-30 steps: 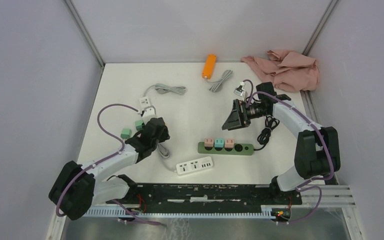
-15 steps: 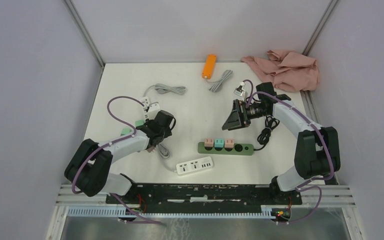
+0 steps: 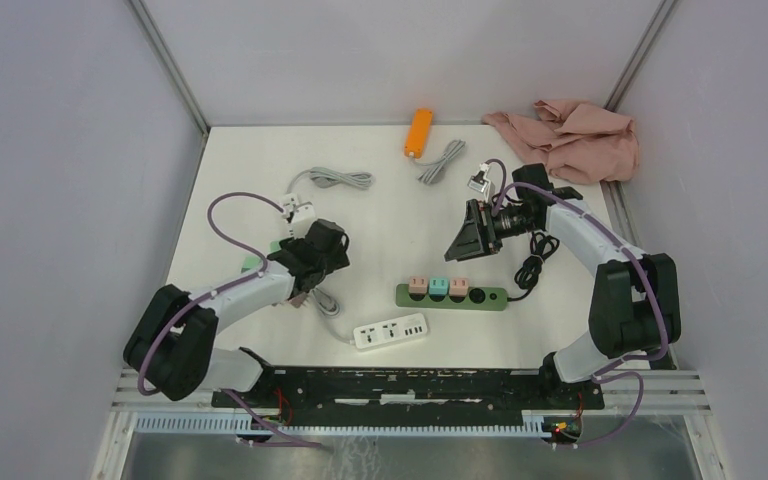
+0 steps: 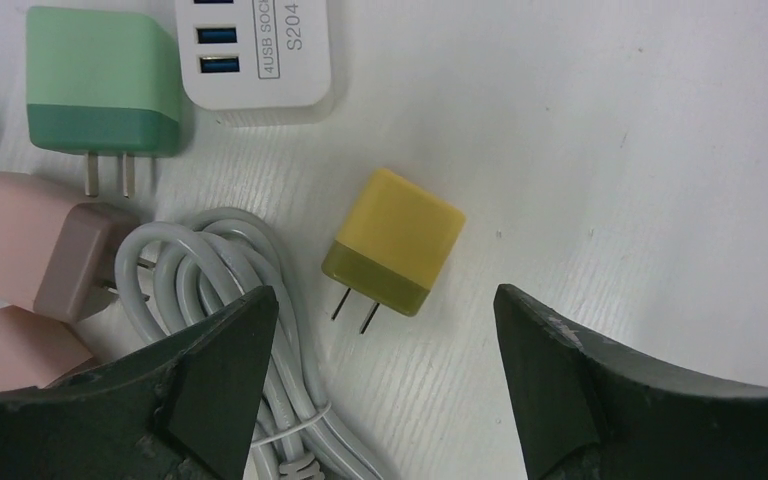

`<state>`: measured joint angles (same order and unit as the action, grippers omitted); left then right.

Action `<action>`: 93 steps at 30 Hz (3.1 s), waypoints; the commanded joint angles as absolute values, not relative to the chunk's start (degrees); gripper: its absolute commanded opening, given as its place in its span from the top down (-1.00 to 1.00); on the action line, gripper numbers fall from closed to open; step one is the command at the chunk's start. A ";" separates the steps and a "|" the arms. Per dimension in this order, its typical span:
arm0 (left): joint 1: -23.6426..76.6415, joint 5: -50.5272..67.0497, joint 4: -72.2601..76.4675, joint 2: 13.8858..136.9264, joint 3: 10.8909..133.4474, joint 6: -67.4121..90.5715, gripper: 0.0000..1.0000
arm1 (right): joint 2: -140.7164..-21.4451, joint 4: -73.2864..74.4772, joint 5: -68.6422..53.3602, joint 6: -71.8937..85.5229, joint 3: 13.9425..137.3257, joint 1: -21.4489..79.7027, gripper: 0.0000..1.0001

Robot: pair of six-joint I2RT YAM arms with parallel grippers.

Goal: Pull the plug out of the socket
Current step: Place the plug at the center of the board, then remove the plug from the socket.

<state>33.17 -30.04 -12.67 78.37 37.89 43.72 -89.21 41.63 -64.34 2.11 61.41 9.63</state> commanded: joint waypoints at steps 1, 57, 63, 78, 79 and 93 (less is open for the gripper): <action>32.87 -29.94 -13.07 73.07 38.29 44.59 -0.72 | -88.46 43.23 -65.68 -1.14 64.62 9.40 -0.99; 54.26 19.50 40.28 60.91 17.85 -5.31 -0.84 | -66.59 43.47 -49.43 -56.72 48.16 13.13 -1.00; 54.29 19.33 45.98 63.98 15.53 -11.62 -0.88 | -68.55 35.50 -42.74 -56.87 44.62 17.79 -0.98; 50.05 23.02 54.96 81.86 21.67 -17.31 -0.76 | -75.96 30.62 -35.26 -54.06 45.36 26.40 -0.33; 49.87 23.29 55.42 82.67 22.11 -17.34 -0.75 | -76.26 31.18 -35.16 -54.37 45.55 26.47 -0.25; 47.50 32.87 65.80 95.54 25.98 -15.97 -0.63 | -76.67 36.30 -34.84 -60.06 47.24 27.09 0.97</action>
<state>47.72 27.29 57.82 93.45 23.90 -15.14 -76.82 33.08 -34.96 -56.53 44.86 26.70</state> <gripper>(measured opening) 0.833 0.345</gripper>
